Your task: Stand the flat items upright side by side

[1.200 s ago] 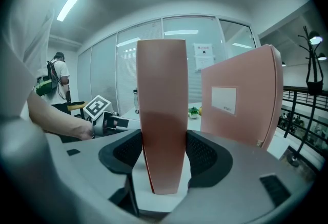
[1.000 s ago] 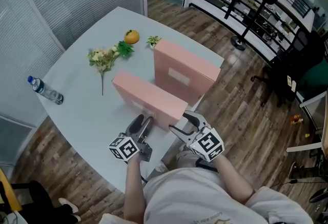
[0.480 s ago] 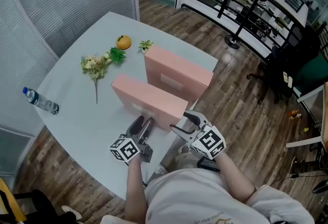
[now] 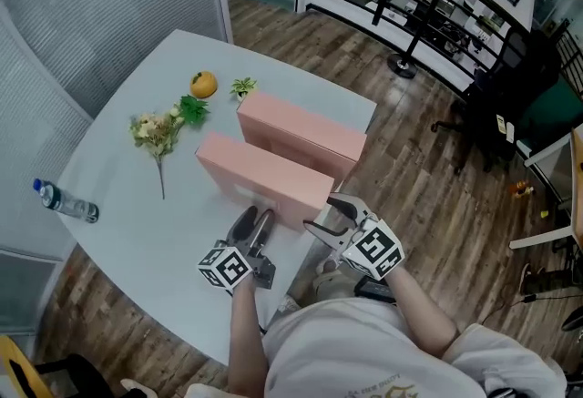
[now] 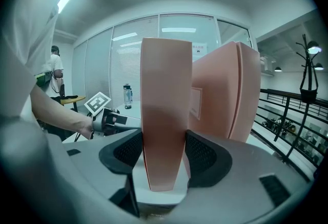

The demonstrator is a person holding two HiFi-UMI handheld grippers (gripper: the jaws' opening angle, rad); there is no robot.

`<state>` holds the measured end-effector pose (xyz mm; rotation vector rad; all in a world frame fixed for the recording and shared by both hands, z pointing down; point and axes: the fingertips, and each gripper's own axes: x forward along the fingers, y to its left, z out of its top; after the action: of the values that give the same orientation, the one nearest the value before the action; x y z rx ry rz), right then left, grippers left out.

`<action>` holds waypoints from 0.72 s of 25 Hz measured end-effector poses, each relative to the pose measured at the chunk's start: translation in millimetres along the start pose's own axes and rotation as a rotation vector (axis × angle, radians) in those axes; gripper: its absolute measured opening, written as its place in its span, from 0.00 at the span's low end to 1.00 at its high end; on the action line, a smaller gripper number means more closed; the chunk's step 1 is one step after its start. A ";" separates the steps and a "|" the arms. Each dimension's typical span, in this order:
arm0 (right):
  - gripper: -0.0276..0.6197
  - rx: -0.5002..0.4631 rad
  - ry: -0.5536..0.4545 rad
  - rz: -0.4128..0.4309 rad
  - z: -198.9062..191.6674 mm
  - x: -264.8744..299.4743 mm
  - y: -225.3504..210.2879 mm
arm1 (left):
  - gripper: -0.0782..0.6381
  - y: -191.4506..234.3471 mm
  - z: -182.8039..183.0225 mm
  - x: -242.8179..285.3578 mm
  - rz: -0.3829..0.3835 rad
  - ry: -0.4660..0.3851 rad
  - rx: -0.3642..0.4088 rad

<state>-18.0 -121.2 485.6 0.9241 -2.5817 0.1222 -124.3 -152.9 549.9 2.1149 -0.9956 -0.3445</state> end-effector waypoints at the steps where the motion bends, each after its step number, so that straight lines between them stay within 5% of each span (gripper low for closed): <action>1: 0.47 0.001 0.002 -0.003 -0.3 -1.1 -2.3 | 0.48 -1.0 -0.5 2.4 -0.002 0.001 -0.002; 18: 0.47 0.010 0.022 -0.045 -7.5 -12.0 -28.1 | 0.48 -8.1 -7.5 32.4 -0.044 0.027 -0.012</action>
<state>10.5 -134.4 486.3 0.9786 -2.5408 0.1319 -94.5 -169.8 551.3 2.1279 -0.9308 -0.3418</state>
